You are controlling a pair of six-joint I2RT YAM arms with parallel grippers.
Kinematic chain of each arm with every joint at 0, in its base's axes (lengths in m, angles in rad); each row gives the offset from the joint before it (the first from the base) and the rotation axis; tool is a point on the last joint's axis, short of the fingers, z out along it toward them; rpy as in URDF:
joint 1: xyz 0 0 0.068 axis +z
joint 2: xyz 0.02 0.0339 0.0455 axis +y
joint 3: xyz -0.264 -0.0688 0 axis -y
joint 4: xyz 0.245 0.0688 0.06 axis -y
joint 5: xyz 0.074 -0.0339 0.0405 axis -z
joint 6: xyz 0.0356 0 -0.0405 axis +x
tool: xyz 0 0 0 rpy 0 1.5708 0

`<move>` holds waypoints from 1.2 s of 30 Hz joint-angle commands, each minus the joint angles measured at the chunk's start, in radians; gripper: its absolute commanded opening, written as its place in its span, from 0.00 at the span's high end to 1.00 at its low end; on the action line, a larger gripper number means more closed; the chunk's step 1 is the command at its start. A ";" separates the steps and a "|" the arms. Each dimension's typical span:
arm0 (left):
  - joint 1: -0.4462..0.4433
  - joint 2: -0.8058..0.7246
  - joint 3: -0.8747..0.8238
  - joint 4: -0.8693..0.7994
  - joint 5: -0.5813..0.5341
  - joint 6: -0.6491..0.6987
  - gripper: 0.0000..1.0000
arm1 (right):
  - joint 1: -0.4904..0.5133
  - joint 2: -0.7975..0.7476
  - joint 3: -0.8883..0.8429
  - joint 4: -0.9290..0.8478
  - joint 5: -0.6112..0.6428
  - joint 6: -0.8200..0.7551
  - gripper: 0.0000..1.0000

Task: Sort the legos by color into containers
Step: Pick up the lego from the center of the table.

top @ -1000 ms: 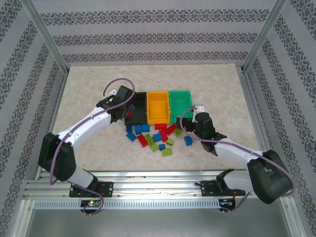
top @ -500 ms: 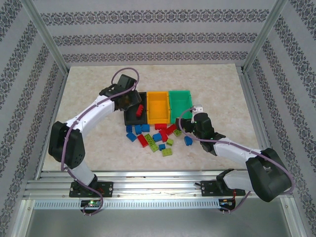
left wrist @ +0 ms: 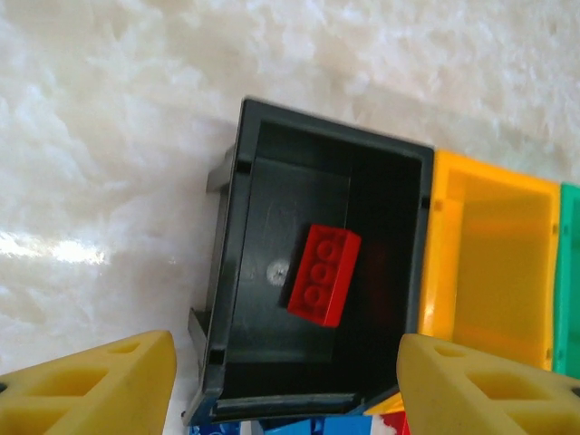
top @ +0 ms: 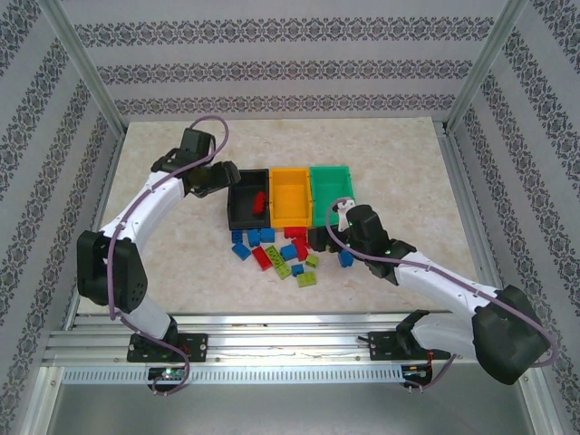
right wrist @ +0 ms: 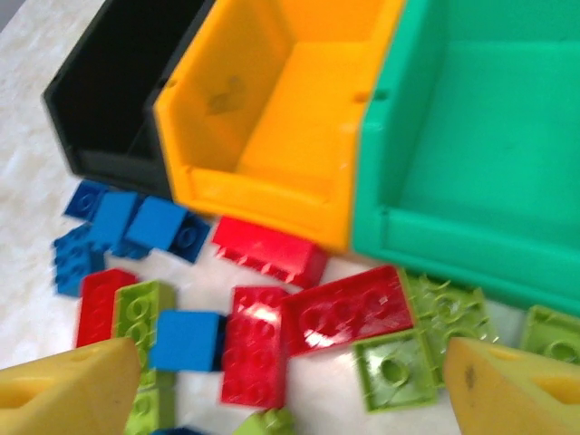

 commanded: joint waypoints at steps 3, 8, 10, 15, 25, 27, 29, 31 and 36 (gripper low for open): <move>0.066 -0.019 -0.100 0.153 0.147 0.040 0.35 | 0.080 0.030 0.091 -0.301 -0.057 0.045 0.20; 0.111 -0.020 -0.123 0.189 0.256 0.035 0.35 | 0.195 0.147 0.155 -0.318 0.041 0.083 0.27; 0.116 -0.028 -0.127 0.198 0.272 0.037 0.35 | 0.229 0.195 0.191 -0.307 0.085 0.092 0.28; 0.117 -0.070 -0.157 0.224 0.285 0.055 0.35 | 0.252 0.353 0.299 -0.318 0.129 0.086 0.29; 0.117 -0.097 -0.170 0.250 0.299 0.038 0.35 | 0.266 0.551 0.451 -0.358 0.157 0.040 0.29; 0.117 -0.098 -0.167 0.243 0.296 0.047 0.35 | 0.266 0.584 0.475 -0.369 0.169 0.032 0.29; 0.117 -0.101 -0.162 0.232 0.287 0.056 0.35 | 0.268 0.616 0.504 -0.395 0.168 0.025 0.29; 0.117 -0.102 -0.162 0.235 0.288 0.055 0.35 | 0.275 0.638 0.522 -0.405 0.175 0.022 0.30; 0.117 -0.097 -0.167 0.246 0.305 0.045 0.35 | 0.281 0.676 0.554 -0.452 0.201 0.009 0.45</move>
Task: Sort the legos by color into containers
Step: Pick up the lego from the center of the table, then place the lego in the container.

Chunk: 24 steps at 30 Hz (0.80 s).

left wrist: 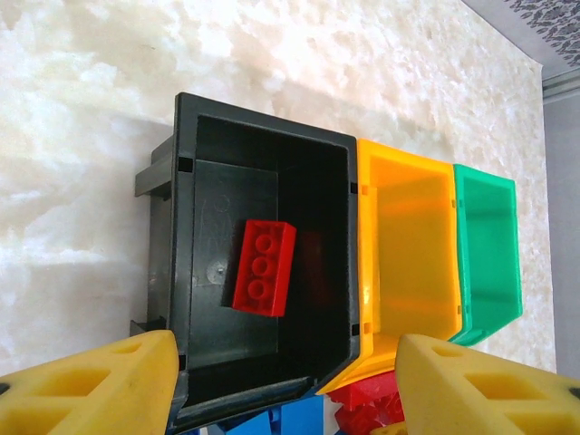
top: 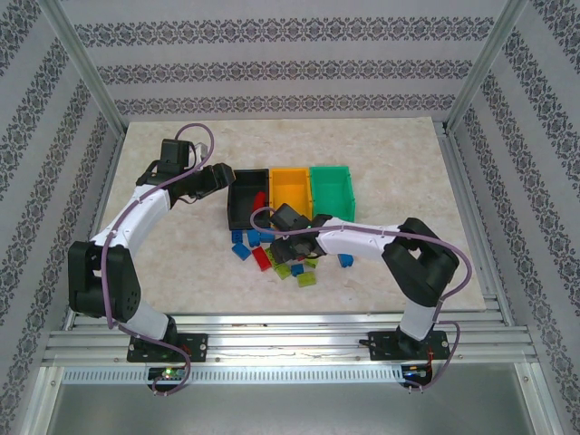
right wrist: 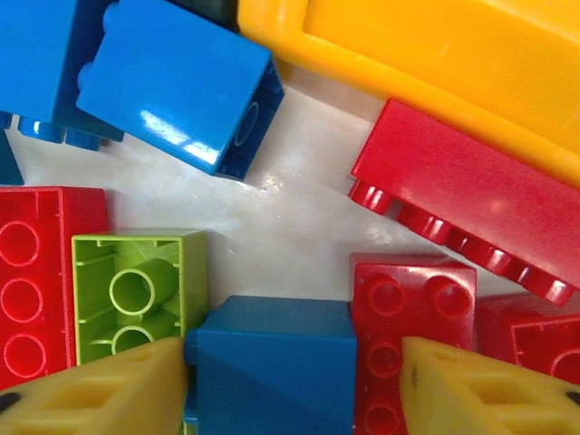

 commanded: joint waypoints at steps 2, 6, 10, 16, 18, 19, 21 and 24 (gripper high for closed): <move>0.007 -0.019 -0.006 0.033 0.024 0.019 0.35 | 0.010 0.018 0.022 -0.067 0.041 -0.015 0.53; 0.006 -0.025 -0.004 0.029 0.022 0.021 0.35 | 0.010 -0.041 0.005 -0.070 0.051 -0.013 0.57; 0.006 -0.025 -0.007 0.035 0.027 0.019 0.35 | 0.006 -0.136 -0.005 -0.072 0.066 -0.016 0.58; 0.006 -0.031 -0.004 0.031 0.021 0.024 0.35 | -0.085 -0.290 -0.022 -0.055 0.023 -0.029 0.58; 0.006 -0.033 -0.004 0.030 0.023 0.023 0.35 | -0.145 -0.325 -0.034 -0.042 0.033 -0.044 0.58; 0.006 -0.034 -0.006 0.029 0.023 0.023 0.35 | -0.186 -0.336 -0.033 -0.040 0.025 -0.052 0.58; 0.006 -0.035 -0.006 0.032 0.022 0.023 0.35 | -0.261 -0.341 -0.027 -0.024 0.007 -0.070 0.58; 0.006 -0.035 -0.006 0.031 0.023 0.025 0.35 | -0.354 -0.311 -0.002 -0.003 -0.006 -0.099 0.58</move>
